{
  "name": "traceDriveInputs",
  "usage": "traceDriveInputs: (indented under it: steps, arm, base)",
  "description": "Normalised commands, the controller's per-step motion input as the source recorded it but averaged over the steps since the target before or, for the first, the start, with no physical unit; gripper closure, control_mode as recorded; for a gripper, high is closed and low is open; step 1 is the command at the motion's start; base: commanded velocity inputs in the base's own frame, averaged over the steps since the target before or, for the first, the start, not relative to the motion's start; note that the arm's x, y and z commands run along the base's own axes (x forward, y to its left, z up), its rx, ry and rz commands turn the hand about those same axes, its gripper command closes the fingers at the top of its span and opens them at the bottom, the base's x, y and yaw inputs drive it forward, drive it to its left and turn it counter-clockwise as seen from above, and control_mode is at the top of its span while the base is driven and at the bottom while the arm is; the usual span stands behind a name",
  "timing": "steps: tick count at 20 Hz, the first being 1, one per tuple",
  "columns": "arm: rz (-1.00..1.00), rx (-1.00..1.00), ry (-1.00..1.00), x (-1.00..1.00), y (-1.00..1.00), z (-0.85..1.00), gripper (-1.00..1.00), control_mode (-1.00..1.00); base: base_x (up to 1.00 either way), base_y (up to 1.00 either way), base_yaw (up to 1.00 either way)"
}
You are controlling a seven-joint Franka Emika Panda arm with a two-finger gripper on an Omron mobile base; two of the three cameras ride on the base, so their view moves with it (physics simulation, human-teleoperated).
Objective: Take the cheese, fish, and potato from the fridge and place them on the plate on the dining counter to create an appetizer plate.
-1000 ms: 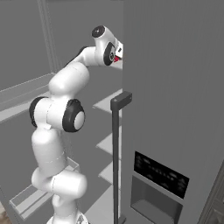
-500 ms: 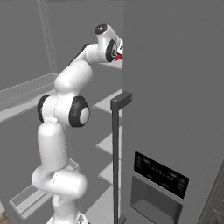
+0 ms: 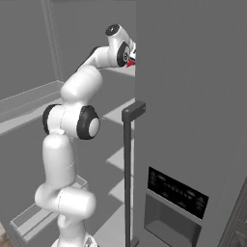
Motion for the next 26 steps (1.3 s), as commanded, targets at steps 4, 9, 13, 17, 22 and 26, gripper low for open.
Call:
traceDriveInputs:
  steps: [4,9,13,17,22,26]
  arm:
    - [-0.02,0.0,-0.01,-0.23,-0.05,-0.47,1.0,-1.0]
    - [-0.12,0.0,-0.03,-0.78,-0.25,-0.49,1.0,-1.0]
    - [-0.13,-0.01,-0.01,-0.96,-0.02,-0.51,1.0,-1.0]
    - [-0.12,-0.02,0.0,-1.0,0.0,-0.52,1.0,-1.0]
    - [-0.12,0.0,0.0,-1.0,0.0,-0.23,1.0,-1.0]
    - [-0.1,0.0,0.0,-1.0,0.01,0.0,1.0,-1.0]
  base:
    - [0.0,0.0,0.0]
    - [0.0,0.0,0.0]
    - [0.0,0.0,0.0]
    - [0.0,0.0,0.0]
    - [0.0,0.0,0.0]
    - [0.0,0.0,0.0]
